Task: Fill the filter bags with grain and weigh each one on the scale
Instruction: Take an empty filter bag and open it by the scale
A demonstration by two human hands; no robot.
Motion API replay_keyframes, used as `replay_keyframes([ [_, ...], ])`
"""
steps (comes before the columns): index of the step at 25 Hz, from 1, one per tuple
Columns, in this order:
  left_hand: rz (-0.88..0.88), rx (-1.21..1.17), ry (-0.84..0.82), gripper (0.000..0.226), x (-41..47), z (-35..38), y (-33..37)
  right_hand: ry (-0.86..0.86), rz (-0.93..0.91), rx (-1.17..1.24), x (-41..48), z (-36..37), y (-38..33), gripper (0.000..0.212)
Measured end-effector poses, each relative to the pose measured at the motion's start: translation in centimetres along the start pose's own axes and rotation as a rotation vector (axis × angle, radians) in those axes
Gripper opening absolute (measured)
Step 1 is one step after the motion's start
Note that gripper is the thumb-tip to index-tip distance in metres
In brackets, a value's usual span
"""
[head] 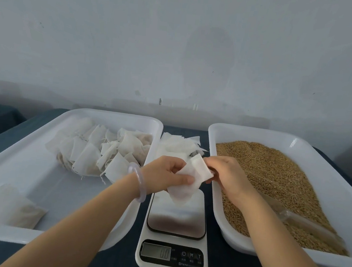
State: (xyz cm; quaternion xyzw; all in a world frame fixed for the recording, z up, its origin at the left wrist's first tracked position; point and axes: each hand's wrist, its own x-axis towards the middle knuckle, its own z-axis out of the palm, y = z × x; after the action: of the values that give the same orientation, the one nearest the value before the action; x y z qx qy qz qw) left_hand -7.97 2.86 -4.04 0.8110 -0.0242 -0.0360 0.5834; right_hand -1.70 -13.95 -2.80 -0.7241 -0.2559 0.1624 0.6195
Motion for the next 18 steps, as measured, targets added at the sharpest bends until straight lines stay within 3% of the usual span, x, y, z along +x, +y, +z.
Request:
replay_keyframes([
  [2,-0.019,-0.153,0.022,0.014,-0.2,-0.3,0.4,-0.053,0.011,0.038,-0.2,-0.6,0.1,0.025],
  [4,-0.051,-0.291,0.028,0.026,-0.3,-0.4,0.7,-0.145,0.028,0.108,-0.4,-0.9,0.0,0.015],
  [7,-0.09,-0.435,-0.017,0.033,-0.5,-0.6,1.0,-0.206,-0.02,0.089,-0.6,-1.1,0.0,0.03],
  [10,-0.14,-0.576,-0.051,0.031,-0.7,-0.8,1.2,-0.211,-0.199,-0.025,-0.9,-1.0,-0.2,0.038],
  [12,-0.179,-0.557,-0.029,0.035,-0.5,-0.8,1.1,-0.158,-0.294,-0.097,-1.1,-0.9,-0.1,0.034],
  [15,-0.177,-0.354,0.043,0.056,-0.2,-0.4,0.9,-0.031,-0.294,-0.231,-1.0,-0.9,0.1,0.024],
  [18,-0.15,-0.187,-0.173,0.074,-0.7,0.2,1.5,-0.071,-0.264,-0.346,-1.0,-0.7,0.3,0.004],
])
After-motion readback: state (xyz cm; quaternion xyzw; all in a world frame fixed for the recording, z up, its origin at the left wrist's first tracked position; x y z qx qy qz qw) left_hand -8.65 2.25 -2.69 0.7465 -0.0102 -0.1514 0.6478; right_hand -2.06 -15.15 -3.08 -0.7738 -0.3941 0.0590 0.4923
